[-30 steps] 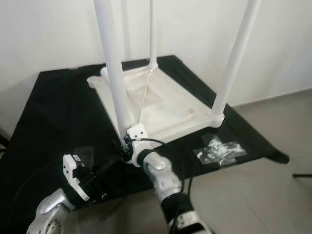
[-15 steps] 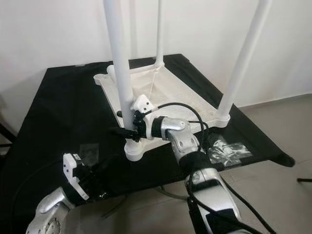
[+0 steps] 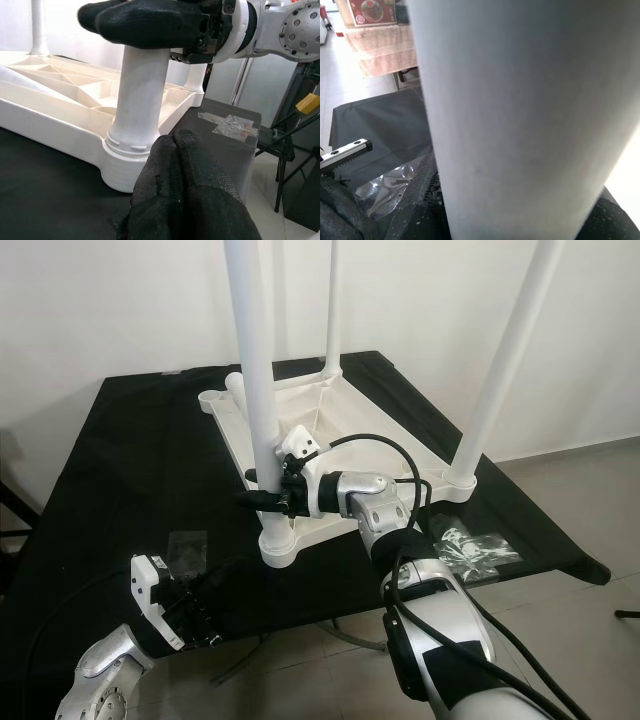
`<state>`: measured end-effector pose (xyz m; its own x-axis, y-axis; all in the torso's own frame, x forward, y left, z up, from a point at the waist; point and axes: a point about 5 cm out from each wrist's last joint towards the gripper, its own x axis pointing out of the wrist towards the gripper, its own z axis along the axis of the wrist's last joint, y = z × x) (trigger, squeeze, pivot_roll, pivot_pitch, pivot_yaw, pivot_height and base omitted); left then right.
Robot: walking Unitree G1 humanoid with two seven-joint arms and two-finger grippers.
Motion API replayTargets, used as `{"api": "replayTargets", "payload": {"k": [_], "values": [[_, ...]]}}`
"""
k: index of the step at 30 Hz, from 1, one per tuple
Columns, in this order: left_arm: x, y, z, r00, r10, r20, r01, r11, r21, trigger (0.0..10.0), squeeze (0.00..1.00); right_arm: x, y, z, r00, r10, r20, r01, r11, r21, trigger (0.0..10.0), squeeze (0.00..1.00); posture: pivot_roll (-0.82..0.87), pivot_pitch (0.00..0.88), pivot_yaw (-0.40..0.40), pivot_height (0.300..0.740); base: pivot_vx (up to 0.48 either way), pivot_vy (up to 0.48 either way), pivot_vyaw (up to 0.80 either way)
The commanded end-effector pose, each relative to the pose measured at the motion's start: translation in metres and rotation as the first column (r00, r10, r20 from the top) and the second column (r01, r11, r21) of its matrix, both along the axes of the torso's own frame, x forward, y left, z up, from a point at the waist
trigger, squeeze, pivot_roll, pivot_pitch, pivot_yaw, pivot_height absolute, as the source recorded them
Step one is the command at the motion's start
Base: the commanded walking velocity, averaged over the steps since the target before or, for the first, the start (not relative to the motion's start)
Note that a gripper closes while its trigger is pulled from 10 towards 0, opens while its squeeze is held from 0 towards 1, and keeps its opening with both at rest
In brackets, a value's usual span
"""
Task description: Building children table
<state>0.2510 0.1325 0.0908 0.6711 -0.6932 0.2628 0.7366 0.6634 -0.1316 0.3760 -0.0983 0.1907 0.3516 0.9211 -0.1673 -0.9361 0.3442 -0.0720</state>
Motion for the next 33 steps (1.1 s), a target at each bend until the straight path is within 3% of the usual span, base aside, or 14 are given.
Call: {"api": "replayTargets", "payload": {"k": [1, 6, 8, 9, 10, 14, 16, 20, 21, 23, 24, 27, 28, 33], "values": [[-0.001, 0.001, -0.004, 1.000, 0.004, -0.015, -0.004, 1.000, 0.004, 10.0, 0.00, -0.003, -0.006, -0.008, 1.000, -0.001, -0.026, 0.002, 1.000, 0.006, 0.0, 0.00, 0.03, 0.000, -0.004, 0.740, 0.000, 0.000, 0.00], [-0.004, 0.001, -0.005, 1.000, 0.001, -0.017, -0.001, 1.000, 0.004, 10.0, 0.00, -0.014, -0.014, -0.049, 0.974, -0.219, -0.065, 0.218, 0.976, -0.017, 0.0, 0.00, 0.03, 0.000, -0.030, 0.740, 0.000, 0.000, 0.00], [-0.006, 0.002, -0.004, 1.000, 0.002, -0.015, -0.001, 1.000, 0.004, 10.0, 0.00, -0.017, -0.014, -0.073, 0.768, -0.639, -0.048, 0.640, 0.768, 0.012, 0.0, 0.00, 0.03, 0.000, -0.034, 0.740, 0.000, 0.000, 0.00], [-0.006, 0.002, -0.004, 1.000, 0.002, -0.015, -0.001, 1.000, 0.004, 10.0, 0.00, -0.017, -0.014, -0.073, 0.768, -0.639, -0.048, 0.640, 0.768, 0.012, 0.0, 0.00, 0.03, 0.000, -0.034, 0.740, 0.000, 0.000, 0.00], [-0.006, 0.004, -0.004, 1.000, 0.006, -0.014, -0.006, 1.000, 0.005, 10.0, 0.00, -0.064, 0.017, -0.114, 0.691, -0.696, -0.195, 0.705, 0.709, -0.036, 0.0, 0.00, 0.02, 0.000, -0.021, 0.740, 0.000, 0.000, 0.00], [-0.006, 0.005, -0.004, 1.000, 0.008, -0.013, -0.008, 1.000, 0.006, 10.0, 0.00, -0.084, 0.031, -0.123, 0.697, -0.666, -0.265, 0.681, 0.731, -0.046, 0.0, 0.00, 0.01, 0.000, -0.019, 0.740, 0.000, 0.000, 0.00], [-0.006, 0.004, -0.003, 1.000, 0.012, -0.010, -0.012, 1.000, 0.009, 10.0, 0.00, -0.065, 0.037, -0.106, 0.824, -0.548, -0.143, 0.548, 0.836, -0.041, 0.0, 0.00, 0.03, 0.000, -0.038, 0.740, 0.000, 0.000, 0.00], [-0.006, 0.003, -0.003, 1.000, 0.016, -0.006, -0.016, 1.000, 0.012, 10.0, 0.00, -0.057, 0.031, -0.104, 0.809, -0.569, -0.151, 0.571, 0.820, -0.032, 0.0, 0.00, 0.03, 0.000, -0.038, 0.740, 0.000, 0.000, 0.00], [-0.007, 0.003, -0.003, 1.000, 0.025, -0.005, -0.025, 1.000, 0.009, 10.0, 0.00, -0.056, 0.031, -0.102, 0.803, -0.577, -0.148, 0.579, 0.815, -0.030, 1.8, 0.00, 0.04, 0.000, -0.039, 0.740, 0.000, 0.000, 0.00], [-0.007, 0.003, -0.003, 0.999, 0.032, -0.003, -0.032, 0.999, 0.006, 10.0, 0.00, -0.056, 0.030, -0.100, 0.797, -0.586, -0.146, 0.588, 0.808, -0.030, 1.8, 0.00, 0.04, 0.000, -0.039, 0.740, 0.000, 0.000, 0.00], [-0.007, 0.003, -0.003, 0.999, 0.034, -0.004, -0.034, 0.999, 0.002, 10.0, 0.00, -0.054, 0.030, -0.097, 0.793, -0.592, -0.147, 0.595, 0.803, -0.022, 10.0, 0.00, 0.04, 0.000, -0.039, 0.740, 0.000, 0.000, 0.00], [-0.007, 0.003, -0.002, 1.000, 0.029, -0.007, -0.029, 1.000, -0.001, 10.0, 0.00, -0.050, 0.028, -0.090, 0.798, -0.587, -0.138, 0.592, 0.806, -0.001, 10.0, 0.00, 0.02, 0.000, -0.034, 0.740, 0.000, 0.000, 0.00], [-0.007, 0.002, -0.002, 1.000, 0.023, -0.009, -0.023, 1.000, -0.003, 10.0, 0.00, -0.047, 0.027, -0.081, 0.809, -0.574, -0.126, 0.582, 0.813, 0.028, 10.0, 1.00, 0.02, 0.000, -0.028, 0.740, 0.000, 0.000, 0.00], [-0.005, 0.001, -0.002, 1.000, 0.021, -0.009, -0.021, 1.000, -0.004, 10.0, 0.00, -0.041, 0.024, -0.043, 0.931, -0.355, -0.080, 0.362, 0.926, 0.110, 10.0, 1.00, 0.02, 0.000, -0.023, 0.740, 0.000, 0.000, 0.00]]}}
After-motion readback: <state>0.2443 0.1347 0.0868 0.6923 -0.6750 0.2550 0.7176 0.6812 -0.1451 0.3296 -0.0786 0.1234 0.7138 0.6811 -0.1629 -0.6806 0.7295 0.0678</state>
